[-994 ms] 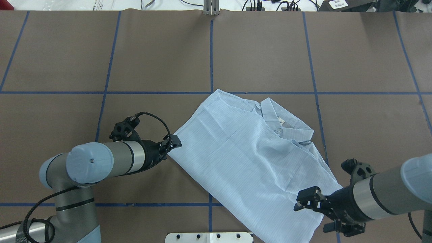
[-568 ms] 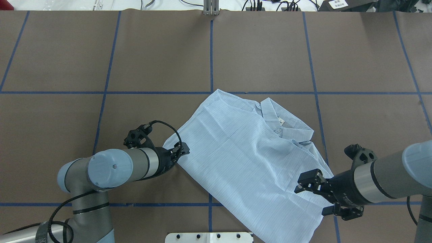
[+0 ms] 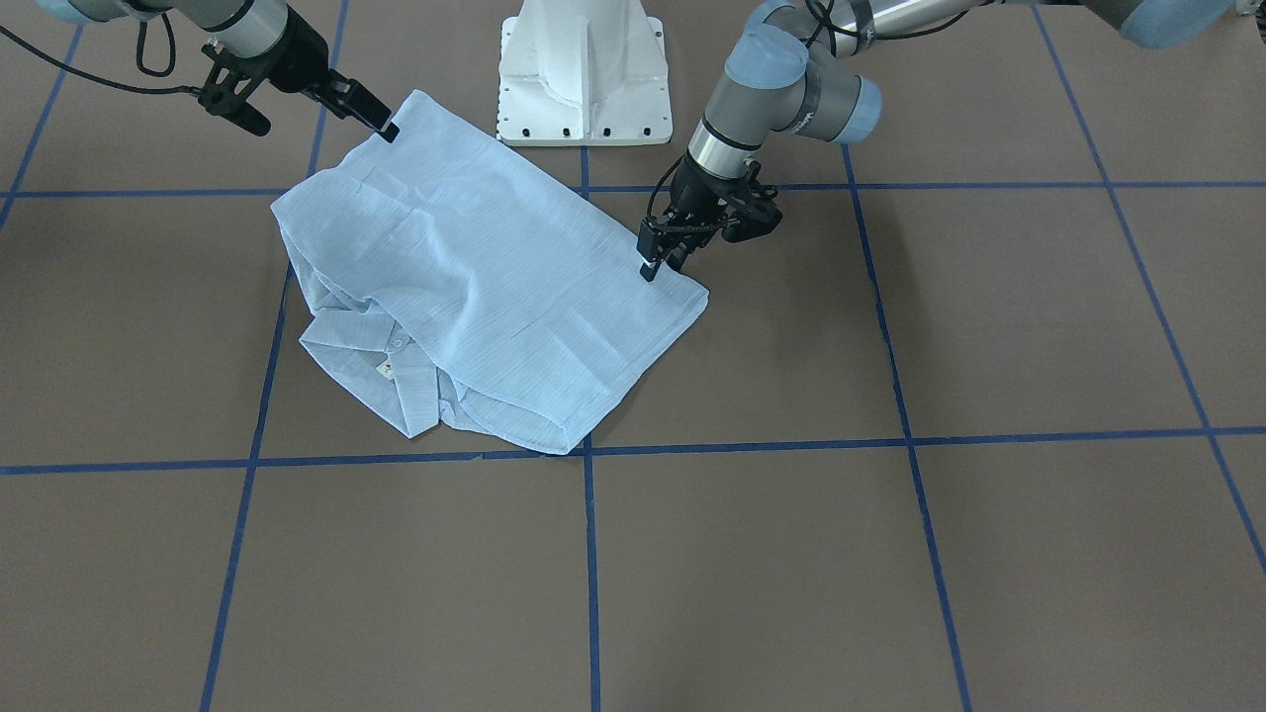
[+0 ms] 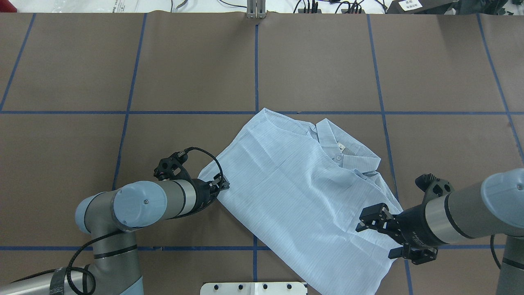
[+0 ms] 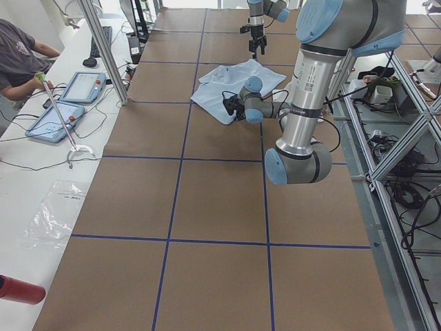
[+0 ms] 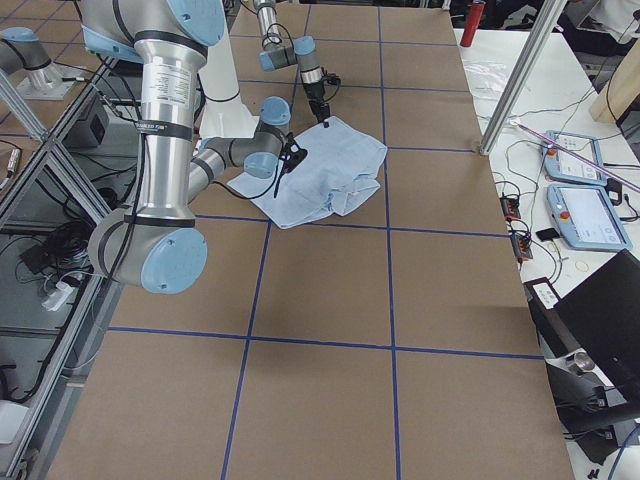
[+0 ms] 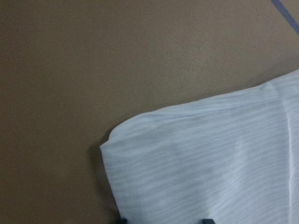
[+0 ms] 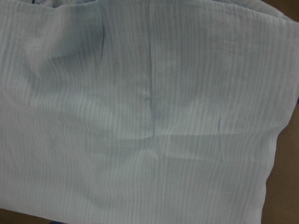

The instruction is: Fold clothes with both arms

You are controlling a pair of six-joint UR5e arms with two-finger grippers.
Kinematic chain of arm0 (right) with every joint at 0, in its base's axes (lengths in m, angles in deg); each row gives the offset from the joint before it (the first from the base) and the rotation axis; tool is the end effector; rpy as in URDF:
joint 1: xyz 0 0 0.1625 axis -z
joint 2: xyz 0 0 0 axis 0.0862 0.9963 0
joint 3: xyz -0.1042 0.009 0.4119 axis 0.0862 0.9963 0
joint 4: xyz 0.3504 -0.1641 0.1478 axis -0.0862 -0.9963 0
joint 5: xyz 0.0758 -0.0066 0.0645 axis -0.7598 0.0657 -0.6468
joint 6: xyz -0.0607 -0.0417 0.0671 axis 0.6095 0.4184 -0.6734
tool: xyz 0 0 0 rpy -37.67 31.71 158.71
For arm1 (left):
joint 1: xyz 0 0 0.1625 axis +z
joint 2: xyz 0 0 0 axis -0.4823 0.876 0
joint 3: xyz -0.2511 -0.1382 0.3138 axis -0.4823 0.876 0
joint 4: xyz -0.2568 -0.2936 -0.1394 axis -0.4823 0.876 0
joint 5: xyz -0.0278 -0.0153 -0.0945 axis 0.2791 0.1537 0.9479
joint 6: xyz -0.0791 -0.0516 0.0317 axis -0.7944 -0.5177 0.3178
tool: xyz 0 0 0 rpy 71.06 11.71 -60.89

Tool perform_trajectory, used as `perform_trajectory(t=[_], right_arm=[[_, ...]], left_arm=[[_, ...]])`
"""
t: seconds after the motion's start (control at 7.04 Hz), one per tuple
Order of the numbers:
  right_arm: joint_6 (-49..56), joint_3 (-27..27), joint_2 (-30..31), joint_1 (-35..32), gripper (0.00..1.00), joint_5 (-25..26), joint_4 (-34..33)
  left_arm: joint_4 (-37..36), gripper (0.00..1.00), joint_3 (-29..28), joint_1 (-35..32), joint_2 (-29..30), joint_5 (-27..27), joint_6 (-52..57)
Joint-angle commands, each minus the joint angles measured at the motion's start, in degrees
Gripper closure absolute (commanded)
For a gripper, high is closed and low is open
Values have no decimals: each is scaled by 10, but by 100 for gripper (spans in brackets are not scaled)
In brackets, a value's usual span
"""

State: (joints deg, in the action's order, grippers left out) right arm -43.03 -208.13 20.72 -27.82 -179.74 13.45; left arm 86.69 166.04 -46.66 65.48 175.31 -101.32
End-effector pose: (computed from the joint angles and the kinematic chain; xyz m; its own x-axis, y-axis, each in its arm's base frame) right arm -0.3519 -0.2429 0.3465 0.4095 0.6133 0.6754 -0.1759 0.7795 -0.6012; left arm 0.5630 -0.3222 0.3010 0.2269 -0.4720 -0.8519 0.4349 0.8318 -0.3450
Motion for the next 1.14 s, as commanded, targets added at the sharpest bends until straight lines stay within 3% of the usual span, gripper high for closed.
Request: perform_trajectory(t=[0.0, 0.43, 0.57, 0.85, 0.99], right_arm=[[0, 16, -23, -4, 0, 1, 0], [0, 16, -22, -11, 0, 1, 0], [0, 17, -22, -11, 0, 1, 0], [0, 21, -23, -12, 0, 11, 0], [0, 24, -23, -11, 0, 17, 0]], left_arm=[[0, 100, -2, -19, -3, -1, 8], [6, 100, -41, -122, 25, 1, 152], [19, 100, -109, -161, 61, 0, 175], [154, 100, -323, -223, 175, -5, 214], [186, 100, -381, -243, 208, -13, 242]])
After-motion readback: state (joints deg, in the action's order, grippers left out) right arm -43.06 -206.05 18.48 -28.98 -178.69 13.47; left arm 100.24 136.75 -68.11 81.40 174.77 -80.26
